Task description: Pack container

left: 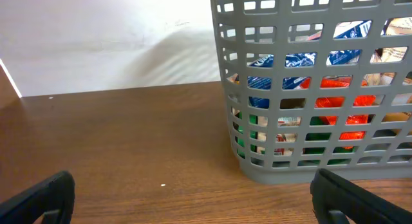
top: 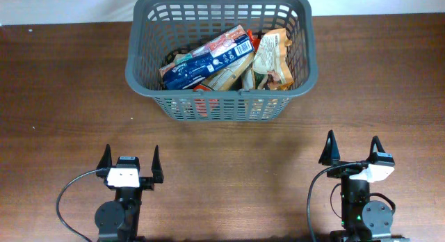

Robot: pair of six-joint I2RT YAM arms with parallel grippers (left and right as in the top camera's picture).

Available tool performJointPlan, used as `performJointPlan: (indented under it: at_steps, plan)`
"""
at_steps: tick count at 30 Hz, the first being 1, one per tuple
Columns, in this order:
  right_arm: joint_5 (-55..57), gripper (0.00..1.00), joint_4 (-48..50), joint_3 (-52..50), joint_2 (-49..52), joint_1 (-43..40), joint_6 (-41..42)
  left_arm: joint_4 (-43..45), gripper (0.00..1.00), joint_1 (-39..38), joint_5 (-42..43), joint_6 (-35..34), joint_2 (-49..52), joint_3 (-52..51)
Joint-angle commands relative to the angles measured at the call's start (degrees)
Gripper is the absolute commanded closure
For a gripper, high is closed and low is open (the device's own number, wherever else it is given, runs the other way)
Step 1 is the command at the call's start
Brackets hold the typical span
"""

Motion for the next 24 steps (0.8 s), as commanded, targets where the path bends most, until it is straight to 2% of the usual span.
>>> performJointPlan:
  at_steps: [1, 11, 20, 24]
  plan:
    - [-0.83, 0.01, 0.31, -1.40, -0.72, 0.42, -0.17, -0.02, 0.01, 0.35, 0.04, 1.11, -0.50, -0.44]
    - [-1.27, 0.01, -7.48, -1.92, -0.72, 0.42, -0.17, -0.02, 0.01, 0.33, 0.04, 1.11, -0.50, -0.44]
    - [-1.51, 0.01, -7.67, -1.92, -0.72, 0.42, -1.33, -0.02, 0.01, 0.35, 0.04, 1.11, -0.50, -0.44]
    - [-3.50, 0.01, -7.80, -1.92, -0.72, 0.42, -6.78, -0.02, 0.01, 0.35, 0.04, 1.11, -0.50, -0.44]
